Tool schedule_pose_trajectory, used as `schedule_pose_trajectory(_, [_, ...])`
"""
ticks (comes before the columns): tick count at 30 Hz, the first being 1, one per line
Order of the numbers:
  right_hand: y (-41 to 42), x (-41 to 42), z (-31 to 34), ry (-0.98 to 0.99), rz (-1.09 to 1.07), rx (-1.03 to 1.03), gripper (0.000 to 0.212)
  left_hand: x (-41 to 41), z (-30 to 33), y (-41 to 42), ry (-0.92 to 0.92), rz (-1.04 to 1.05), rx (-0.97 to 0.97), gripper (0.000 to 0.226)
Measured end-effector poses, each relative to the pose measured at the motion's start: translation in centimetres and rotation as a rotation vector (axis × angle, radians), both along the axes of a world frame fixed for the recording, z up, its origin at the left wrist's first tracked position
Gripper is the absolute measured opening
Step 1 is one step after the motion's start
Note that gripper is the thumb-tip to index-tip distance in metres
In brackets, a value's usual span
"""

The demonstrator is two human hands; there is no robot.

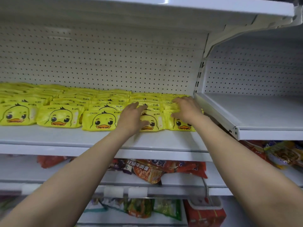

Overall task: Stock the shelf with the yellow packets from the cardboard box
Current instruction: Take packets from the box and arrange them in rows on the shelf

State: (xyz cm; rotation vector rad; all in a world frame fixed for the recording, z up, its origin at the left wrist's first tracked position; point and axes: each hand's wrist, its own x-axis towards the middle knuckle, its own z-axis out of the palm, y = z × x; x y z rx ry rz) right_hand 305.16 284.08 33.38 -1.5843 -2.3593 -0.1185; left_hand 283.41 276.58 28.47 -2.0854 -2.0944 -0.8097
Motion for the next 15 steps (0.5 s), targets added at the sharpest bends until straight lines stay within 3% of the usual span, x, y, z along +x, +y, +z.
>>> schedule_pose_trajectory(7, [-6.4, -12.0, 4.1, 0.095, 0.194, 0.069, 0.060, -11.0, 4.6, -7.4, -0.044, 0.190, 0.092, 0.059])
schedule_pose_trajectory(15, [-17.8, -29.3, 5.7, 0.243, 0.505, 0.107, 0.056, -25.5, 6.3, -22.4, 0.007, 0.444, 0.197, 0.052])
